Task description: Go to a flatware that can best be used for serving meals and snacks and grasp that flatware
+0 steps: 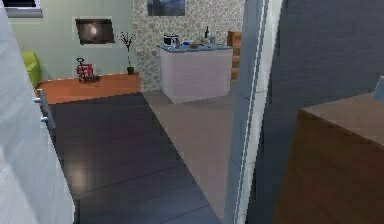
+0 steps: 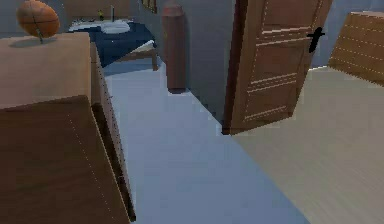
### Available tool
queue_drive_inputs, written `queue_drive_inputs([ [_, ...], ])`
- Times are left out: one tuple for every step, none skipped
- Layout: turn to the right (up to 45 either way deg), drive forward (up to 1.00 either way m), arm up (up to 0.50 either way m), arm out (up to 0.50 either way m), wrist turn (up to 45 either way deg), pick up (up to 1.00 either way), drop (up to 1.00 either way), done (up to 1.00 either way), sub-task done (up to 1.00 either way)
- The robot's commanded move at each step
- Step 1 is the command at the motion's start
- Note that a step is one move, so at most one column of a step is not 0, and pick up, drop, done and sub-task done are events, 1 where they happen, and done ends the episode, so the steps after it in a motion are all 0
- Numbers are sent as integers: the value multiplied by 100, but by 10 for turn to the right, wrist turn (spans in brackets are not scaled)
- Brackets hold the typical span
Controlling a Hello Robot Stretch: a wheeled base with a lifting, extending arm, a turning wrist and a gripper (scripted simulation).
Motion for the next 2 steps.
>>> queue_drive_inputs([
  [-210,0,0,0,0,0,0,0,0],
  [0,70,0,0,0,0,0,0,0],
])
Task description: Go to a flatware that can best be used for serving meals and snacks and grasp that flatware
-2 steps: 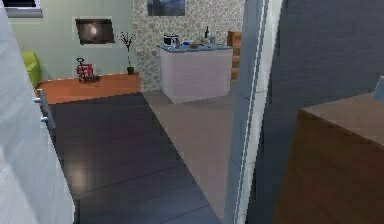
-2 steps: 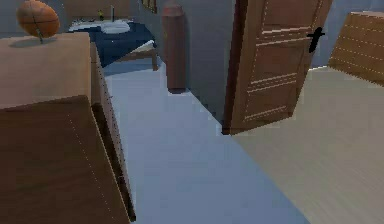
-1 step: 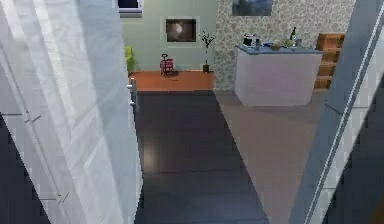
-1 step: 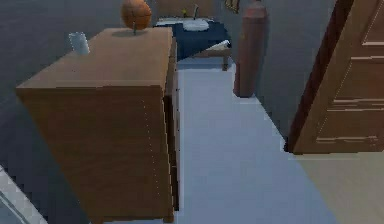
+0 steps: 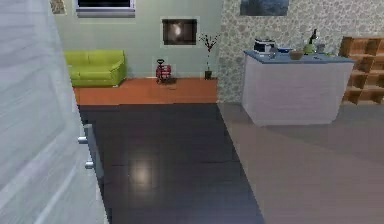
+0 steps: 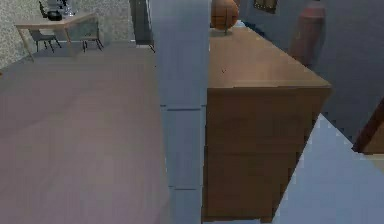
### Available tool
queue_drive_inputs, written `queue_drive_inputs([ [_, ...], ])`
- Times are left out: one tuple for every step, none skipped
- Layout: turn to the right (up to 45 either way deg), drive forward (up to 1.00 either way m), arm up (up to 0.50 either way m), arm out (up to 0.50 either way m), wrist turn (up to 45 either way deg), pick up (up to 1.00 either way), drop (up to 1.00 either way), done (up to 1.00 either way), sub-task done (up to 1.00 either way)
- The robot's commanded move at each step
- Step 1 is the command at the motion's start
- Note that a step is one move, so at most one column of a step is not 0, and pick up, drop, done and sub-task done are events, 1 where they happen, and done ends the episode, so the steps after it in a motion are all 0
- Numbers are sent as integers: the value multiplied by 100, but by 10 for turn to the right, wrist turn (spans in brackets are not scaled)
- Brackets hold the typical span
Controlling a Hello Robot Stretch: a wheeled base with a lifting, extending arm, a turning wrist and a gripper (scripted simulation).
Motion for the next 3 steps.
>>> queue_drive_inputs([
  [300,0,0,0,0,0,0,0,0],
  [0,45,0,0,0,0,0,0,0],
  [360,0,0,0,0,0,0,0,0],
])
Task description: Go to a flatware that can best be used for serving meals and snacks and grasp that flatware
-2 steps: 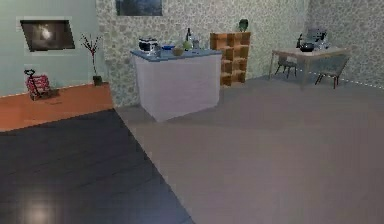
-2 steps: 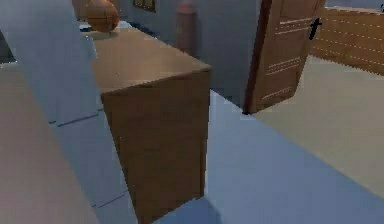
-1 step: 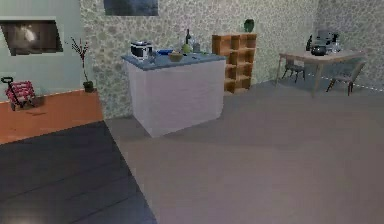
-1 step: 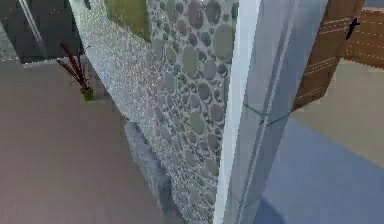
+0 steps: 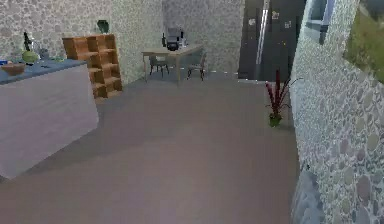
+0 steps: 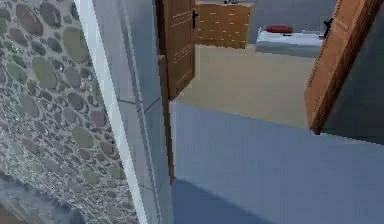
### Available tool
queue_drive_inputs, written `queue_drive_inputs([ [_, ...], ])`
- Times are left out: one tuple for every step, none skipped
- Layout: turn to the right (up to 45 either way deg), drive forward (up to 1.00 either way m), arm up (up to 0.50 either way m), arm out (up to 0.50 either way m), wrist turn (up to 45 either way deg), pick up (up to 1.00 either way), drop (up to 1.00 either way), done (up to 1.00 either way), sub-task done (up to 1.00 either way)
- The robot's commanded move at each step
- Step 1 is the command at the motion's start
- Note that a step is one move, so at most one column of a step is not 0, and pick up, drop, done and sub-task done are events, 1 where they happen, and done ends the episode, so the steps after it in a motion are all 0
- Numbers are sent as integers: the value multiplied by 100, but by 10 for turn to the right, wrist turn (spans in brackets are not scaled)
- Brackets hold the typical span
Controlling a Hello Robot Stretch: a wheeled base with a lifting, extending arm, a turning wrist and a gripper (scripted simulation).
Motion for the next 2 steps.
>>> queue_drive_inputs([
  [0,100,0,0,0,0,0,0,0],
  [0,100,0,0,0,0,0,0,0],
])
